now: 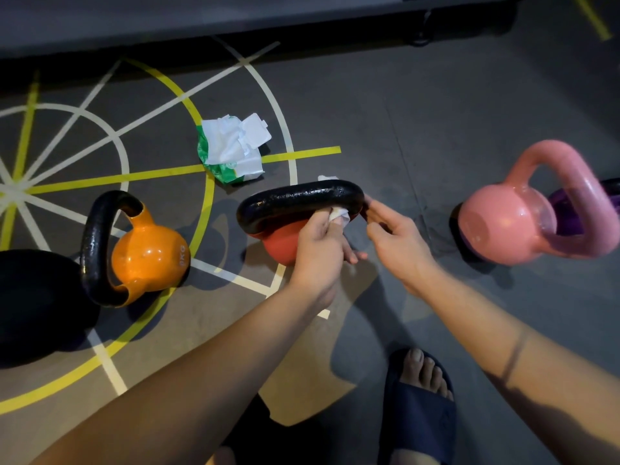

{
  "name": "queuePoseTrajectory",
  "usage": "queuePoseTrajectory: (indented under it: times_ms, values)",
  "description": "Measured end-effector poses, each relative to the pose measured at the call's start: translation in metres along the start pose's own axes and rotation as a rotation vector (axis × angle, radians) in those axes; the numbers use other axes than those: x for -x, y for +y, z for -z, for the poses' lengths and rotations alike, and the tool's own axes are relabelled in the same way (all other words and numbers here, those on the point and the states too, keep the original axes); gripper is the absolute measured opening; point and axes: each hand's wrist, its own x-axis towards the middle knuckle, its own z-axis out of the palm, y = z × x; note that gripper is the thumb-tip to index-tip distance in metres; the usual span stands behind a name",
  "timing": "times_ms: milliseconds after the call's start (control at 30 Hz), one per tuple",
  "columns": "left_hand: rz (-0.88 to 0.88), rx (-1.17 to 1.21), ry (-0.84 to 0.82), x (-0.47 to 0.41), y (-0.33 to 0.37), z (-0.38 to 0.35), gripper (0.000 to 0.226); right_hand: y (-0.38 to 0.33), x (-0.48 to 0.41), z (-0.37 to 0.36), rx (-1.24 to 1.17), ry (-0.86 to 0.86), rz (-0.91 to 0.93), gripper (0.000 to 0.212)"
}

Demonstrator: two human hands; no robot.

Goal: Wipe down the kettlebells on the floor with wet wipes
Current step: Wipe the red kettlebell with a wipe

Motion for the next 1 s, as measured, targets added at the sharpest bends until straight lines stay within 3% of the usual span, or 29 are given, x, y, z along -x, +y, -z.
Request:
queuePoseTrajectory:
  times_ms: [133,233,300,500,600,733,867,1000]
  values:
    - [0.204,0.573,-0.117,0.005,0.013,0.005,0.024,0.002,-0.001,0.0,-0.01,-0.014,-0.012,0.066]
    - [0.255,0.711,-0.154,0.004,0.014,0.013,0.023,0.004,-0.002,0.001,0.023,-0.006,-0.009,0.067]
    - [0.232,0.581,-0.146,0.003,0.011,0.017,0.022,0.005,-0.002,0.002,0.056,-0.009,0.0,0.069]
    - [-0.061,-0.204,-0.074,-0.001,0.003,0.019,0.022,0.006,-0.004,0.003,0.08,0.004,0.0,0.071]
    - [-0.081,-0.337,-0.037,-0.009,0.003,0.015,0.025,0.004,-0.003,0.002,0.033,-0.017,0.003,0.071]
    - [0.17,0.148,-0.099,-0.005,0.014,0.011,0.017,0.007,-0.003,0.003,0.03,-0.011,0.01,0.071]
    - [0.346,0.652,-0.163,0.002,0.024,0.02,0.028,0.006,-0.004,0.003,0.032,-0.009,0.009,0.074]
    - [0.38,0.862,-0.153,0.0,0.024,0.027,0.028,0.0,-0.002,0.002,0.02,-0.016,0.015,0.07]
